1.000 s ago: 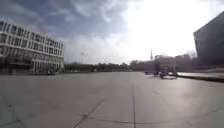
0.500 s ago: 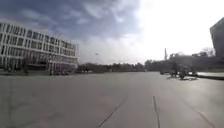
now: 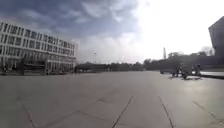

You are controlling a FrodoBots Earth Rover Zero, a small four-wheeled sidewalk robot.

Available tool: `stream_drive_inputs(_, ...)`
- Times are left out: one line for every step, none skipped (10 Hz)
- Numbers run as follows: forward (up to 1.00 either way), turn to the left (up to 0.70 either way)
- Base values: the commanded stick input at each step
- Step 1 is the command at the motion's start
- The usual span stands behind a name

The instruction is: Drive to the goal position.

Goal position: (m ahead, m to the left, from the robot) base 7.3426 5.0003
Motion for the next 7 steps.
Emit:
stream_drive_inputs(0.85, 0.00)
stream_drive_inputs(0.85, 0.00)
stream_drive_inputs(0.85, 0.00)
stream_drive_inputs(0.85, 0.00)
stream_drive_inputs(0.85, 0.00)
stream_drive_inputs(0.85, 0.00)
stream_drive_inputs(0.85, 0.00)
